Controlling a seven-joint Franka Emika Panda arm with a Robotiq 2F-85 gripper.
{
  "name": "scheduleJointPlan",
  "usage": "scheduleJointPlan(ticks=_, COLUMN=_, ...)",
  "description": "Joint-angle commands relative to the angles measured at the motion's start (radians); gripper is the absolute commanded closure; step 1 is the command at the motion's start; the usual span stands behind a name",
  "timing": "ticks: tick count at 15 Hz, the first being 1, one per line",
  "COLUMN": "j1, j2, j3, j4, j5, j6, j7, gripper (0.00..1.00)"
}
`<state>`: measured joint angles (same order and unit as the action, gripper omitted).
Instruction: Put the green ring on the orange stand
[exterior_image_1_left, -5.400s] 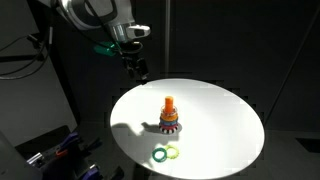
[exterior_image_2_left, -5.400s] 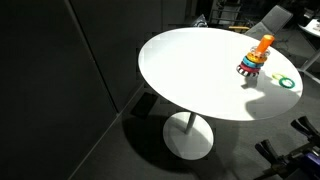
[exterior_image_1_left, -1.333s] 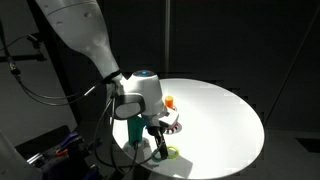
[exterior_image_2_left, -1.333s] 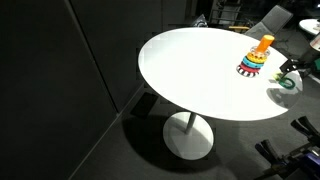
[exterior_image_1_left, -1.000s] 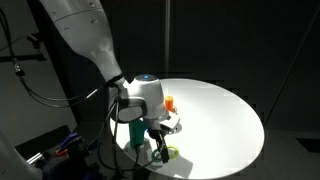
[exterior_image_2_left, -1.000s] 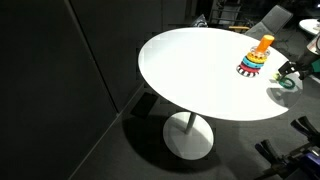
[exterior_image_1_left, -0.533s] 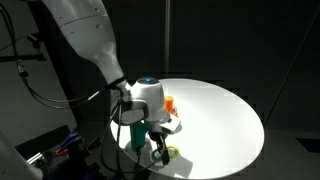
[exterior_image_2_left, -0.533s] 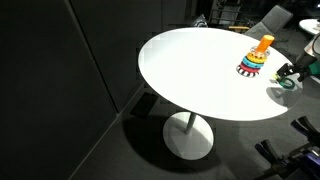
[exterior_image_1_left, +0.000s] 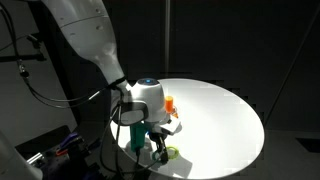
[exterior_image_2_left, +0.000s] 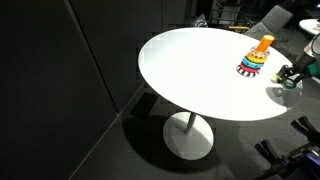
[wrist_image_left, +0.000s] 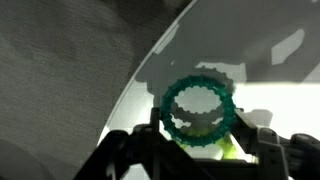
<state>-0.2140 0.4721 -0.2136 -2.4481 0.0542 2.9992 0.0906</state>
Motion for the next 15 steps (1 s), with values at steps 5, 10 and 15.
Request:
scheduleJointPlan(ticks=5, j1=0.003, j2=-0.065, j3=-0.004, j4=-0.006, j5=0.014, j6=-0.034, j7=-0.005, gripper=0.56)
scheduleJointPlan(ticks=10, j1=0.057, j2=-0.153, j3=-0.053, j4=-0.016, j5=-0.016, j6=-0.087, j7=0.013, gripper=0.56)
scheduleJointPlan(ticks=15, j1=0.094, j2=-0.257, j3=-0.073, j4=-0.010, j5=-0.057, j6=-0.155, j7=0.026, gripper=0.56)
